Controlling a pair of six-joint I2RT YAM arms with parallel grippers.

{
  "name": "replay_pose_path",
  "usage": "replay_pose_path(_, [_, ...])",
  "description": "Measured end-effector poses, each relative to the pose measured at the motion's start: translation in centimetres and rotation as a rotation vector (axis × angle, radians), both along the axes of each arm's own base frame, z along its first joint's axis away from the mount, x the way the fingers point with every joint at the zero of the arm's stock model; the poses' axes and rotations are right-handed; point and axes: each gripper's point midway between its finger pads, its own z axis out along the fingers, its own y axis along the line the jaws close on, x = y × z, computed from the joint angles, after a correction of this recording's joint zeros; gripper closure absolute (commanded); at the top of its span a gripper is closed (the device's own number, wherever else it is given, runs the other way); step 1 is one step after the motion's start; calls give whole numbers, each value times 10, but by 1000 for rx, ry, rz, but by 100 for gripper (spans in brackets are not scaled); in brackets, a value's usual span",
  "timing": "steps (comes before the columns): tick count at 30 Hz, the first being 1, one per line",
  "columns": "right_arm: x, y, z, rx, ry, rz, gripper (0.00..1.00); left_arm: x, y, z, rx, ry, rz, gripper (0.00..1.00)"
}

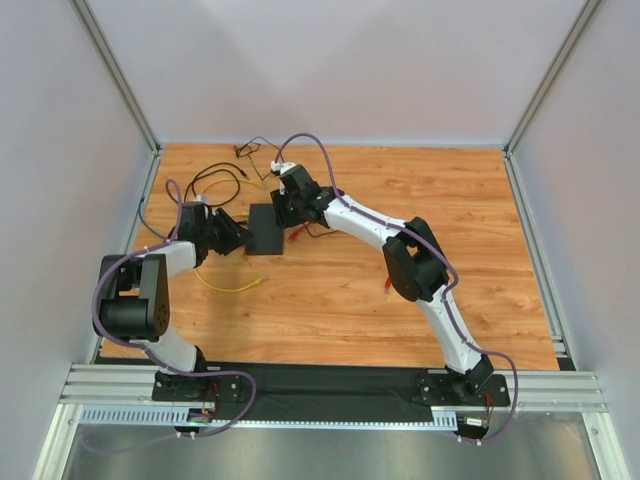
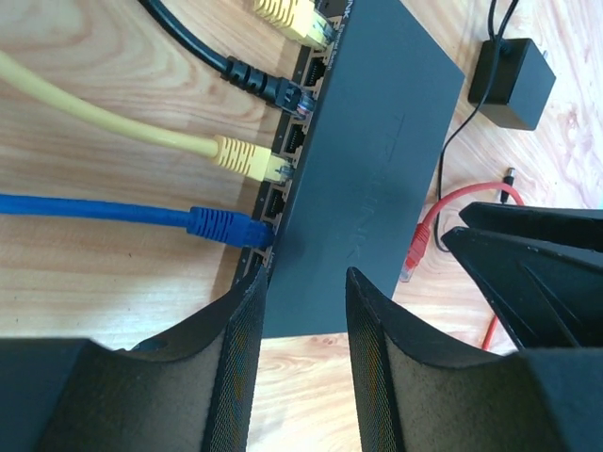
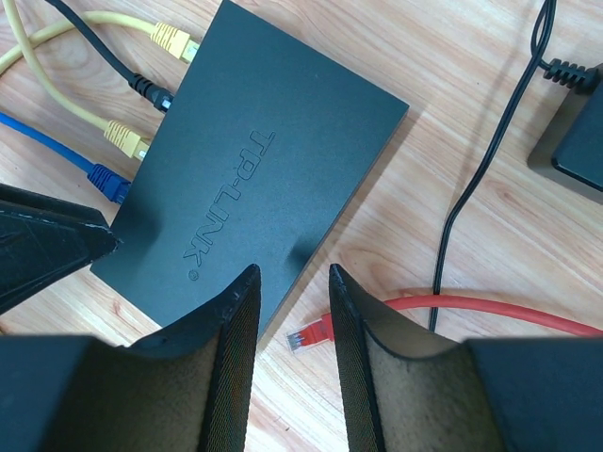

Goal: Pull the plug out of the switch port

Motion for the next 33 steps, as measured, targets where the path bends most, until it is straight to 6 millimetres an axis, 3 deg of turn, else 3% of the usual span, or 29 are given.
replay_pose_path(8, [4, -5, -1, -2, 1, -10, 63, -2, -1, -14, 6, 32, -23, 53])
replay_pose_path(23, [7, -7, -1, -1, 2, -15, 64, -6, -11, -16, -36, -15, -59, 56])
replay_pose_path(30, [3, -2, 1, 24, 15, 9, 65, -15, -45, -13, -84, -30, -124, 55])
replay_pose_path(33, [-1, 1, 1, 37, 28, 23, 65, -20, -48, -15, -88, -20, -121, 55])
